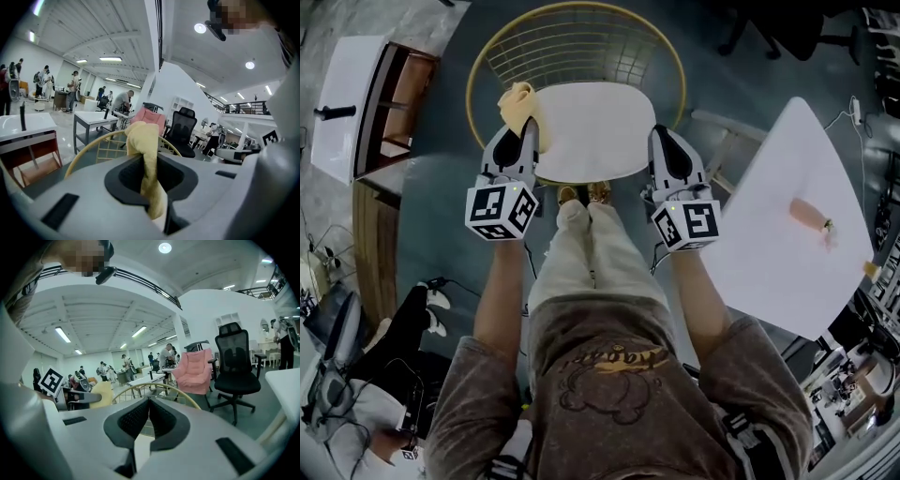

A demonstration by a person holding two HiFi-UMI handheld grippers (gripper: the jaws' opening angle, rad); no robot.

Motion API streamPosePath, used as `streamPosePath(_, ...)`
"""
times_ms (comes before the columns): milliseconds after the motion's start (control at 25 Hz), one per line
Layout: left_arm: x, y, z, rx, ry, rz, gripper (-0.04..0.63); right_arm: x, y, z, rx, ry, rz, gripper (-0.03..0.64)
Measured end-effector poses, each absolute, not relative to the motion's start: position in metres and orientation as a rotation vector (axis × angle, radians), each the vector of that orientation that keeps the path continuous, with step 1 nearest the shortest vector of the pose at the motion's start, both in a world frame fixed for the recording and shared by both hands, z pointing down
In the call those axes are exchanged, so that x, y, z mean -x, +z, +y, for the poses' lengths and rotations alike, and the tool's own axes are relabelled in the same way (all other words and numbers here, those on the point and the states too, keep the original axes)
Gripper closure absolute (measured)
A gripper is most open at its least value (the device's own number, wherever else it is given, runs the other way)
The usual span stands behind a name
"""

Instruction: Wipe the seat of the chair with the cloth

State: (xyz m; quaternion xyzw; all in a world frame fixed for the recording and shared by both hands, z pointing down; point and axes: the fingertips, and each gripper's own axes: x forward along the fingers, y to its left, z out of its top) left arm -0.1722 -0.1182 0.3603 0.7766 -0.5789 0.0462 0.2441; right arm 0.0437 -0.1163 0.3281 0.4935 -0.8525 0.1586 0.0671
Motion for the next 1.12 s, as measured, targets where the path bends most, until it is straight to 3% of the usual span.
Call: streamPosePath(1120,0.226,0.609,-0.163,-1.746,0.621,-1.647,0.538,-0.041,0.414,-0.129,-1.397,0.554,-2.503,0.591)
